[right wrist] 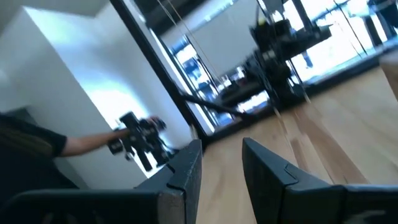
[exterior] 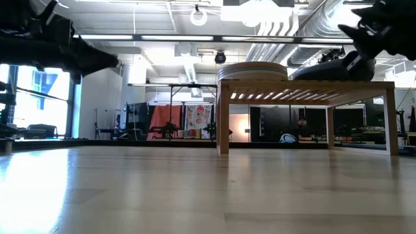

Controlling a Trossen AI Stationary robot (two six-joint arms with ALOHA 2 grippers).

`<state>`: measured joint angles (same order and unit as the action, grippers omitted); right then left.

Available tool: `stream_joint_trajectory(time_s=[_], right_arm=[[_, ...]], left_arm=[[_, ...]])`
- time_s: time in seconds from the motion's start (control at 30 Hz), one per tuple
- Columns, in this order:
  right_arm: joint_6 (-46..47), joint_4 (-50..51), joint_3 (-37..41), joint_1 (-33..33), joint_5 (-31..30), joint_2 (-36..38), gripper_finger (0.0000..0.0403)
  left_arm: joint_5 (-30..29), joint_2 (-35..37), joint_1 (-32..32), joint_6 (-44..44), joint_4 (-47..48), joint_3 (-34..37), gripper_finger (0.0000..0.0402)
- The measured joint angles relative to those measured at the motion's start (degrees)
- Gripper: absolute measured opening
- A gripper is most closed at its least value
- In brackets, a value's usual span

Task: Place and stack plates onto a shelf
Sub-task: Return to Home Position

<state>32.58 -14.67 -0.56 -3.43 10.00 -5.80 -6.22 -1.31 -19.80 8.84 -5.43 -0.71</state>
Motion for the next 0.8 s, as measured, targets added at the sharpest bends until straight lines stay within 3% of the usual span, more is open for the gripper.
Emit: stream_joint_trajectory(time_s=[0.37, 0.8], right_arm=[[0.00, 0.20, 0.02, 0.01, 0.00, 5.72, 0.0098], [0.00, 1.29, 0.04, 0.01, -0.02, 5.02, 0.0098]], left_arm=[[-0.02, 1.10, 0.70, -0.02, 0.09, 0.00, 0.0076], [0.04, 1.05, 2.66, -0.02, 0.06, 0.00, 0.0076]])
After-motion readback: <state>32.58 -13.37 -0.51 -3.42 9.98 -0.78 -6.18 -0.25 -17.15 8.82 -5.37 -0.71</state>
